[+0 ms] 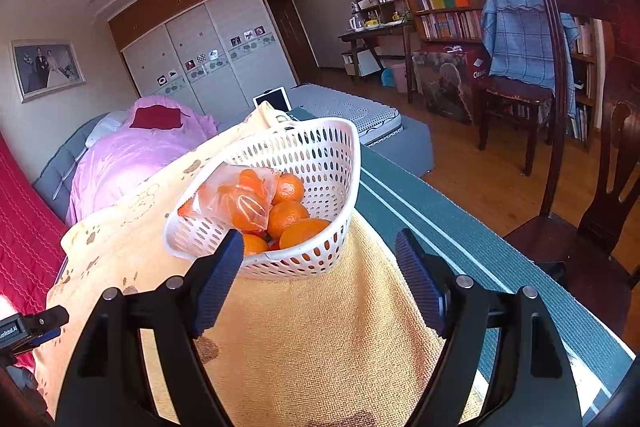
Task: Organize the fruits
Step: 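Move the open left tool over the banana on the towel, then grasp the small brown kiwi with the right tool while the left tool hovers over the banana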
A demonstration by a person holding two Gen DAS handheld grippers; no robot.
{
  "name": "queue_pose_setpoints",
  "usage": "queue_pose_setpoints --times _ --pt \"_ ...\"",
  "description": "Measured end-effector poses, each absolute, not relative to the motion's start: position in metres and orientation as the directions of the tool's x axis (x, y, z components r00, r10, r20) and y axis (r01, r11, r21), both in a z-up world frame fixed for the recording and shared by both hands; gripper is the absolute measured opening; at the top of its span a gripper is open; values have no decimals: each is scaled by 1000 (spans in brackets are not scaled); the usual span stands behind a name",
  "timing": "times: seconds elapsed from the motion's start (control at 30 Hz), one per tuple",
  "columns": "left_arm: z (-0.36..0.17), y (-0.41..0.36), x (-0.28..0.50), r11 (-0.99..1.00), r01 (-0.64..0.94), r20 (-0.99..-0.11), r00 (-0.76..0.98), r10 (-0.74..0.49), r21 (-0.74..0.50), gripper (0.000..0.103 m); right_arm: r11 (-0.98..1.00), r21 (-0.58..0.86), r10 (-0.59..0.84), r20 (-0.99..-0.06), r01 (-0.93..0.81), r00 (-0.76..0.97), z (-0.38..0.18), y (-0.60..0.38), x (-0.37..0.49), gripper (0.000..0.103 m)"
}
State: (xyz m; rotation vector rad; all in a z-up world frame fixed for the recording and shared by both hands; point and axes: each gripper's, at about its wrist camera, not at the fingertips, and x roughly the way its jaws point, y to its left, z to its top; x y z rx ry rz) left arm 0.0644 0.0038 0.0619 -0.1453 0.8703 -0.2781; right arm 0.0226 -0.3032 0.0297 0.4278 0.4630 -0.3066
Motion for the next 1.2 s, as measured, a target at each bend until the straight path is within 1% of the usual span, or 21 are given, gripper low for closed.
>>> queue_pose_setpoints --times 0.3,0.47,0.87,0.93,1.03,1.17,1.2 --pt "41 0 48 946 213 -763 559 -324 -245 81 877 294 -199 -497 380 845 30 -299 26 80" --pt "35 -9 43 933 270 -770 533 -351 -238 81 882 279 -204 -500 380 842 29 -295 28 81" --pt "18 -23 48 943 284 -798 520 -305 -176 80 886 269 -206 -502 377 840 28 -290 28 81" --pt "15 -26 48 942 293 -802 517 -300 -164 74 886 269 -205 -501 377 841 28 -291 28 81" --pt "13 -30 47 945 303 -800 532 -277 -125 69 886 269 -206 -501 378 840 28 -291 28 81" --pt "13 -30 45 945 313 -795 545 -265 -101 57 886 268 -206 -502 378 840 28 -290 28 81" --pt "13 -30 45 942 320 -793 545 -272 -103 52 886 268 -206 -502 377 840 29 -290 28 81"
